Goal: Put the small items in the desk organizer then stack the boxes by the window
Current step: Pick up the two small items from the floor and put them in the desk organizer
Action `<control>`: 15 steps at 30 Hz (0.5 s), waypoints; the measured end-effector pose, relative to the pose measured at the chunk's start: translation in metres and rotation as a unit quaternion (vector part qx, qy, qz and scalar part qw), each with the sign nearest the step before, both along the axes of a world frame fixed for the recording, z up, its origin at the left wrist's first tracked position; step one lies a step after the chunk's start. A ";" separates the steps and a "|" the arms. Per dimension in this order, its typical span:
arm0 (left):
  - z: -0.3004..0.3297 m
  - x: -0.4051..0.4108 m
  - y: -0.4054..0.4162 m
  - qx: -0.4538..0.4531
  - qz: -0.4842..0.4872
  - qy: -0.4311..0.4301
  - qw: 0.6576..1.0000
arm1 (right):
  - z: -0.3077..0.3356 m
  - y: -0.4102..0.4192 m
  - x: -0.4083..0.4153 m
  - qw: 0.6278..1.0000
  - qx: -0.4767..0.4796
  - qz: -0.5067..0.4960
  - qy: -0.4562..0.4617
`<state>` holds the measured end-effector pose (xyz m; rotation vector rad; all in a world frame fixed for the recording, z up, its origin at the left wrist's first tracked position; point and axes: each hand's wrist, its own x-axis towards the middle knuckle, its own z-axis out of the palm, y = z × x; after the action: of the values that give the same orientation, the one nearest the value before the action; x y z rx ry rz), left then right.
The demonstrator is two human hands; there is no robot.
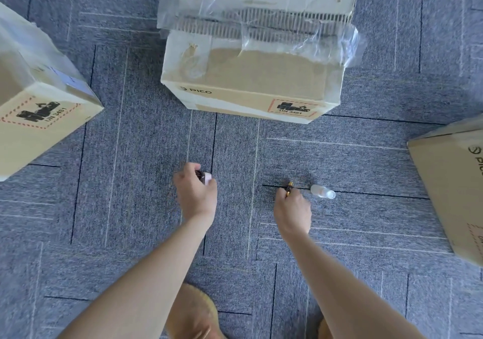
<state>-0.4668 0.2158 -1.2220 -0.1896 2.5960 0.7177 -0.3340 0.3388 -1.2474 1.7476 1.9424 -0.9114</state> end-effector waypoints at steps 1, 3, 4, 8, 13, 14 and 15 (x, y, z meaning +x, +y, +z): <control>-0.001 0.004 -0.002 -0.007 -0.019 0.005 1.000 | 0.001 -0.001 0.006 1.000 0.000 0.024 -0.007; -0.002 0.012 -0.006 -0.020 -0.059 0.008 0.998 | 0.007 -0.002 0.016 0.998 0.001 0.058 -0.034; -0.002 0.016 -0.009 -0.031 -0.077 0.005 0.997 | 0.009 -0.002 0.019 0.996 0.004 0.068 -0.049; -0.001 0.024 -0.015 -0.062 -0.118 0.007 0.991 | 0.008 0.006 0.015 0.992 -0.011 0.082 -0.098; 0.001 0.011 -0.018 -0.089 -0.128 -0.018 0.988 | 0.006 0.003 0.020 0.994 -0.084 0.069 0.015; 0.005 0.009 -0.015 -0.082 -0.107 -0.030 0.990 | 0.009 0.002 0.024 0.993 -0.099 0.061 0.028; 0.011 0.008 -0.011 -0.070 -0.085 -0.046 0.993 | 0.012 0.002 0.029 0.992 -0.107 0.044 0.041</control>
<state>-0.4588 0.2049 -1.2113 -0.0404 2.5375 0.4564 -0.3053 0.3406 -1.2355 1.5137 1.8776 -1.1280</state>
